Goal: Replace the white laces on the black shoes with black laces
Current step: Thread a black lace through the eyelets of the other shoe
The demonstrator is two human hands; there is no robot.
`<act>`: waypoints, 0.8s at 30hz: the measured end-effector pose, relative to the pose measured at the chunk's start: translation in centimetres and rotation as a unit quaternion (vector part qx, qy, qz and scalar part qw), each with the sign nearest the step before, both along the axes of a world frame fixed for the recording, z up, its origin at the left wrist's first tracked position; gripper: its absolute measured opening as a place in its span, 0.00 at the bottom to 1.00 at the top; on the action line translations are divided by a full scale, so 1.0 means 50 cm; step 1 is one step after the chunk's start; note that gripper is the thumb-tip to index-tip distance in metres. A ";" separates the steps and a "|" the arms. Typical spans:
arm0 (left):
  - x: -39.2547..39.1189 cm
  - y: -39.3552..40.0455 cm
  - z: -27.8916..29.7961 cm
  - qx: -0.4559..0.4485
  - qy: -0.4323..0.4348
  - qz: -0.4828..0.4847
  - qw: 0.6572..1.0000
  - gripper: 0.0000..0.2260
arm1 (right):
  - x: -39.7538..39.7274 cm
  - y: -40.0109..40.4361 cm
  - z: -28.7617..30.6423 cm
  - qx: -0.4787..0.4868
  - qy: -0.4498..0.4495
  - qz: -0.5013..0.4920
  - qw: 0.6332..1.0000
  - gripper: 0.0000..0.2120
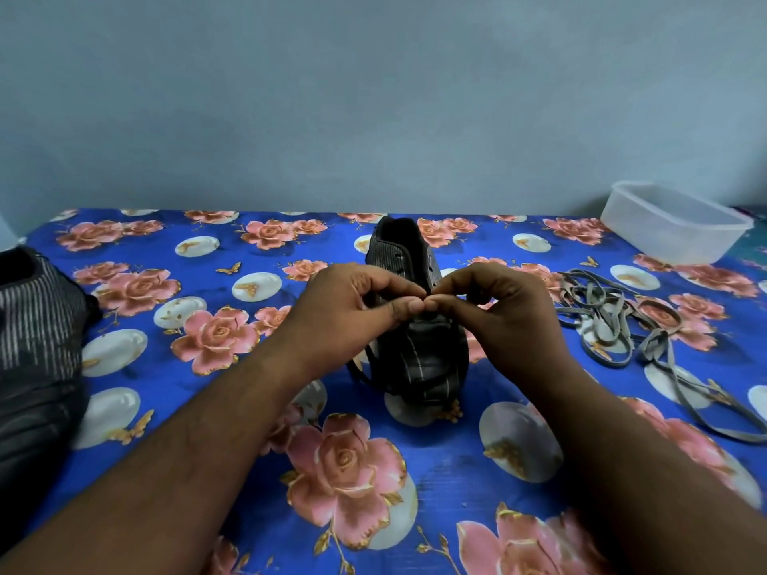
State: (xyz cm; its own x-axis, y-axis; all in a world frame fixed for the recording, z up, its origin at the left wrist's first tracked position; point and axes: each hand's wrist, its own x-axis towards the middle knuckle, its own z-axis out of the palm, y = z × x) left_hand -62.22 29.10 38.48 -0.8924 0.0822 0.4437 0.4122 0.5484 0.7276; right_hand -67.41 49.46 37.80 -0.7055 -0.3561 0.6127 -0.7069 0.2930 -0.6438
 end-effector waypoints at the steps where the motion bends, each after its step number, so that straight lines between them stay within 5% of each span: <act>1: 0.002 -0.001 0.001 0.003 -0.004 -0.008 1.000 0.05 | 0.000 0.000 0.000 -0.002 0.005 -0.005 1.000 0.07; 13: 0.005 -0.005 0.001 0.045 -0.029 0.030 0.998 0.04 | -0.006 -0.010 -0.013 0.008 0.027 0.016 0.999 0.11; 18: 0.006 -0.013 0.006 -0.026 -0.002 0.061 0.998 0.04 | -0.011 -0.012 -0.017 0.042 0.036 -0.016 0.998 0.03; 24: 0.002 -0.017 0.003 -0.225 0.005 0.140 0.964 0.11 | -0.016 -0.008 -0.025 0.163 0.055 -0.108 0.979 0.17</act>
State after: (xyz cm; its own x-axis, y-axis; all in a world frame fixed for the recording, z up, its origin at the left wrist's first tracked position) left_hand -62.10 28.23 38.64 -0.9037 0.0251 0.4275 0.2076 0.8988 0.3861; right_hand -68.21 49.08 36.56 -0.7222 -0.3946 0.5681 -0.6655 0.6203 -0.4152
